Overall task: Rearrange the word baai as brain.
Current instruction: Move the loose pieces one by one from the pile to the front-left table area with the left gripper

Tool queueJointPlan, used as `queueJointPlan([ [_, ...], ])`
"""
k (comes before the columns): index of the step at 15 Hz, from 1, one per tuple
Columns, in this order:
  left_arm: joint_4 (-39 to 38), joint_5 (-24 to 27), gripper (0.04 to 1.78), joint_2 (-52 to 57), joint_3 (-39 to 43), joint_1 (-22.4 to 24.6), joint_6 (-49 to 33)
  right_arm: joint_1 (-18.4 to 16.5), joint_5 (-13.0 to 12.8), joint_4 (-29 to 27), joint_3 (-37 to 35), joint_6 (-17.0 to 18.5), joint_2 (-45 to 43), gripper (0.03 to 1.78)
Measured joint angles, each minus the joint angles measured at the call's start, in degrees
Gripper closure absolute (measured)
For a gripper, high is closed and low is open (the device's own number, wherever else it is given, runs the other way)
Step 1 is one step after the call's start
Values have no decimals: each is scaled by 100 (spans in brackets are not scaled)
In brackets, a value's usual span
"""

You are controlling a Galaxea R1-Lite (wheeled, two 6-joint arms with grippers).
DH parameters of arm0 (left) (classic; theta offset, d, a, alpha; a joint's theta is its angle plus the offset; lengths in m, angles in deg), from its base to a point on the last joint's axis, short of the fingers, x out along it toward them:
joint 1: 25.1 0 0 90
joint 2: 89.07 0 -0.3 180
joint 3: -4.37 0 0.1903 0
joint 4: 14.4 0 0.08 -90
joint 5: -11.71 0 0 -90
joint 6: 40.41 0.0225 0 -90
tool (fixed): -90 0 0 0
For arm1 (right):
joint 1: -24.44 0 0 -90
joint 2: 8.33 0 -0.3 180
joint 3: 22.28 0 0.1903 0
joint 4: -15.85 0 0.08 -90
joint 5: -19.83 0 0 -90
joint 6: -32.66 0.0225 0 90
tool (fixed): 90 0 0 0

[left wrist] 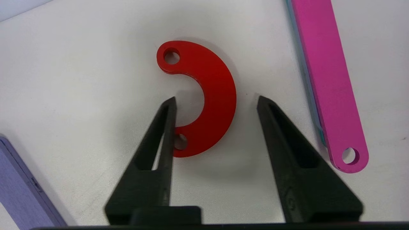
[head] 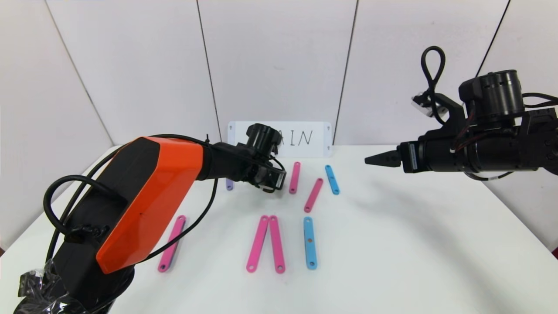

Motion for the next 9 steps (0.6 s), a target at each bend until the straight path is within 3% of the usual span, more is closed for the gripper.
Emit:
queueJointPlan([
  [3,11,-2,145,-13,9,-2,-5,2,-2,0,-17,-2,-7,8],
  [4,17,-5,151,-16,20,-2,-7,4,0,2,-20,-2,-9,8],
  [9,44,-7,152,-16,39,1,-7,15,5,4,-20,0,-9,8],
])
